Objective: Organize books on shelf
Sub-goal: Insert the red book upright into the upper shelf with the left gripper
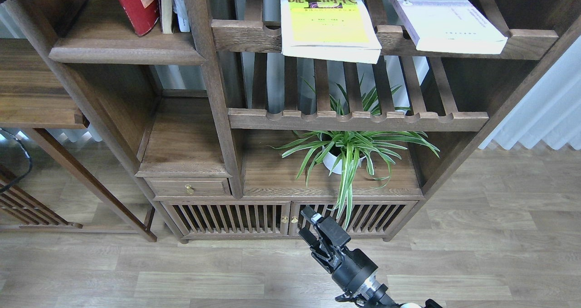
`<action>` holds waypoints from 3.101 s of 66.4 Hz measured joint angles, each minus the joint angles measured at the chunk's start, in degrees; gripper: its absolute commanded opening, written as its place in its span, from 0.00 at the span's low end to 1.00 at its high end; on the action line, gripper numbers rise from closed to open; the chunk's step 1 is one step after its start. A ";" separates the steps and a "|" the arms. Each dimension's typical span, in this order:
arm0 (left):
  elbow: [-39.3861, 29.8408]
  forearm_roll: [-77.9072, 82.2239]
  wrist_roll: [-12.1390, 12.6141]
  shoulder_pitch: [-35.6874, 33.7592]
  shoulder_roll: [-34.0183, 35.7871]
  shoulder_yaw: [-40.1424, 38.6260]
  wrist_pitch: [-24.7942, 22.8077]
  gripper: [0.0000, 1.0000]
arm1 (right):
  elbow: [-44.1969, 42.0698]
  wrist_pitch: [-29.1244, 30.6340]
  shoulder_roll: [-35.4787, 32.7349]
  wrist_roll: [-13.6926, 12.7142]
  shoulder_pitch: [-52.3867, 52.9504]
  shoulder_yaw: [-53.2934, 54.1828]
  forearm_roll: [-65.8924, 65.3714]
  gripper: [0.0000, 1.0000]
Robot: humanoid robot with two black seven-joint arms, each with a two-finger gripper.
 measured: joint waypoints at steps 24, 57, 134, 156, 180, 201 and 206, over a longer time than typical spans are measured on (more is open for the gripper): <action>0.48 0.01 0.00 -0.15 0.00 0.28 0.00 0.00 | 0.19 0.00 0.00 0.00 0.00 -0.01 0.00 0.99; 1.55 2.45 0.00 -1.63 -0.32 1.75 0.00 0.00 | 0.85 0.00 0.00 0.04 0.00 0.04 0.00 0.99; 3.64 3.50 0.02 -4.55 -4.97 1.32 0.00 0.45 | 1.05 0.02 0.00 0.10 -0.21 0.10 0.18 0.99; 3.26 3.38 0.01 -5.43 -5.27 1.13 0.00 0.59 | 1.05 0.02 0.00 0.11 -0.26 0.17 0.18 0.99; 3.21 3.37 -0.03 -5.62 -6.15 1.21 0.01 0.64 | 1.05 0.02 0.00 0.10 -0.26 0.15 0.18 0.99; 2.77 3.37 -0.02 -5.65 -6.20 1.40 0.01 0.86 | 1.05 0.02 0.01 0.17 -0.20 0.57 0.33 0.99; 2.54 3.34 0.00 -5.76 -6.09 1.42 0.00 0.90 | 1.05 0.02 0.00 0.17 -0.19 0.49 0.35 0.99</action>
